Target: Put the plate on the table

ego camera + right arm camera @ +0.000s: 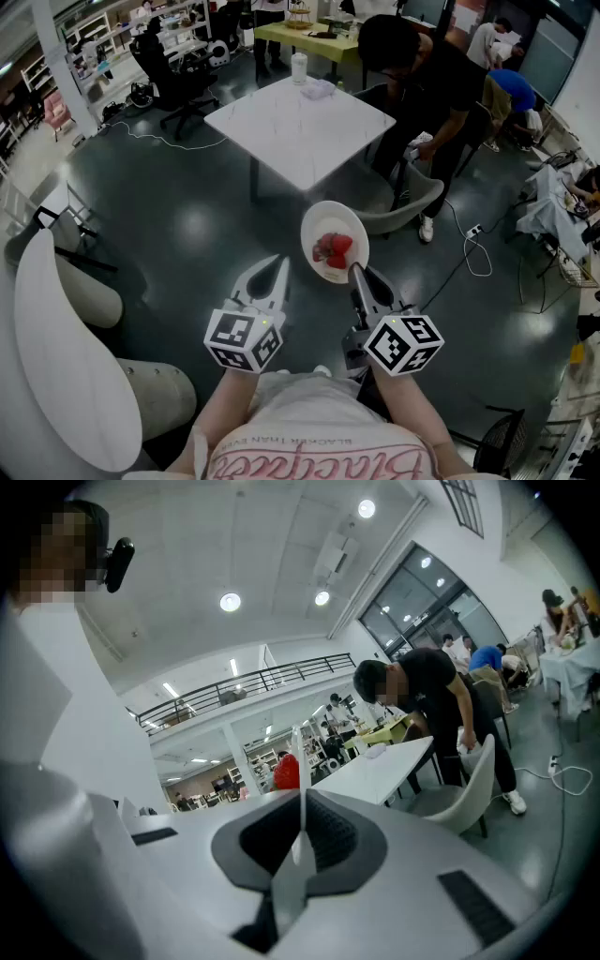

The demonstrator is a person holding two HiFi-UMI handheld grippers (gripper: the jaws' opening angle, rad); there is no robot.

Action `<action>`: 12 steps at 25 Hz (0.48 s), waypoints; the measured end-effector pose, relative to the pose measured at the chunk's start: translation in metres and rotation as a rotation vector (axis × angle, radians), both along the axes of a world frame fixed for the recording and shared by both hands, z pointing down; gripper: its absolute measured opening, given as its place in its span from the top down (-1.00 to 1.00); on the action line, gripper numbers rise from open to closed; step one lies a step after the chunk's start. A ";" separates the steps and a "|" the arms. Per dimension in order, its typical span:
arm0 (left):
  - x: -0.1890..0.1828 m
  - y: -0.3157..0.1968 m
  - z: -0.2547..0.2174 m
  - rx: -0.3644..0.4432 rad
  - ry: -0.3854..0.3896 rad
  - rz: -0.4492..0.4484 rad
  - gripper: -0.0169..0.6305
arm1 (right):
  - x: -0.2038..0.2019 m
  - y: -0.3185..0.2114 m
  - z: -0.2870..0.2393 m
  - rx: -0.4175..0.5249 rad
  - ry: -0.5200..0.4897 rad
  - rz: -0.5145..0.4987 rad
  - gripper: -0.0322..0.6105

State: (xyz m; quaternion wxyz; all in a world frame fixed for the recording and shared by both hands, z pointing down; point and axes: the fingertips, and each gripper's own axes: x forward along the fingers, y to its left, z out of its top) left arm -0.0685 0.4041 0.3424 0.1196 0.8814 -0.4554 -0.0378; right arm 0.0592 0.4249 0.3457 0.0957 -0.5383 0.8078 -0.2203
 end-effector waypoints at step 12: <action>0.014 -0.012 -0.004 -0.002 0.004 0.001 0.93 | 0.013 -0.008 -0.003 0.000 -0.014 -0.007 0.87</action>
